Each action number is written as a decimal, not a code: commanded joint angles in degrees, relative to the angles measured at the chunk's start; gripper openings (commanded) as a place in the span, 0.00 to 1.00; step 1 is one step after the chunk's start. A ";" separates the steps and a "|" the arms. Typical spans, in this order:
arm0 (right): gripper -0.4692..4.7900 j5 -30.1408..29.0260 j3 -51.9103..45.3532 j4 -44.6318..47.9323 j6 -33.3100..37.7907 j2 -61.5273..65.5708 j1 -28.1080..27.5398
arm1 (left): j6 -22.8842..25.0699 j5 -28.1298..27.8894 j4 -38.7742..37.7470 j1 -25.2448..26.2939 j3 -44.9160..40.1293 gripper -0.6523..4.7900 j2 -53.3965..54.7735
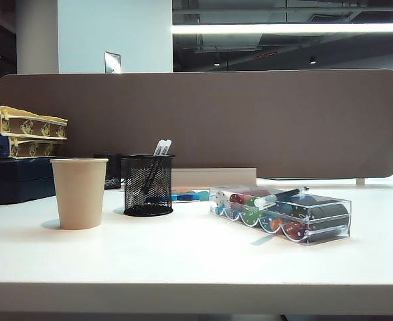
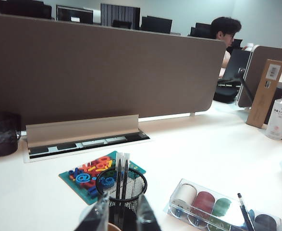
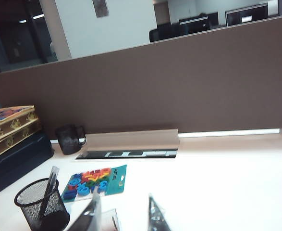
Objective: Pick up one pen and put it in the pen container.
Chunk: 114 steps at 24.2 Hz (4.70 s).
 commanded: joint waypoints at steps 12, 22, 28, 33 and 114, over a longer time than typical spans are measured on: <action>0.32 -3.17 1.95 7.58 -0.13 14.69 0.11 | 0.28 0.02 -1.27 -12.15 0.22 0.27 12.15; 0.32 -3.19 1.99 10.64 1.88 21.77 0.11 | 0.24 1.81 -0.94 -13.73 0.24 0.27 17.64; 0.33 -3.96 3.26 12.92 3.74 27.12 0.11 | 0.22 2.38 -0.87 -13.75 0.33 0.28 17.66; 0.34 -6.80 6.14 12.90 4.61 31.80 0.13 | 0.24 3.67 -0.85 -14.27 0.48 0.28 17.66; 0.44 -2.32 14.84 17.18 4.37 49.99 -0.22 | 8.24 -10.19 -0.94 -41.66 31.89 0.40 72.24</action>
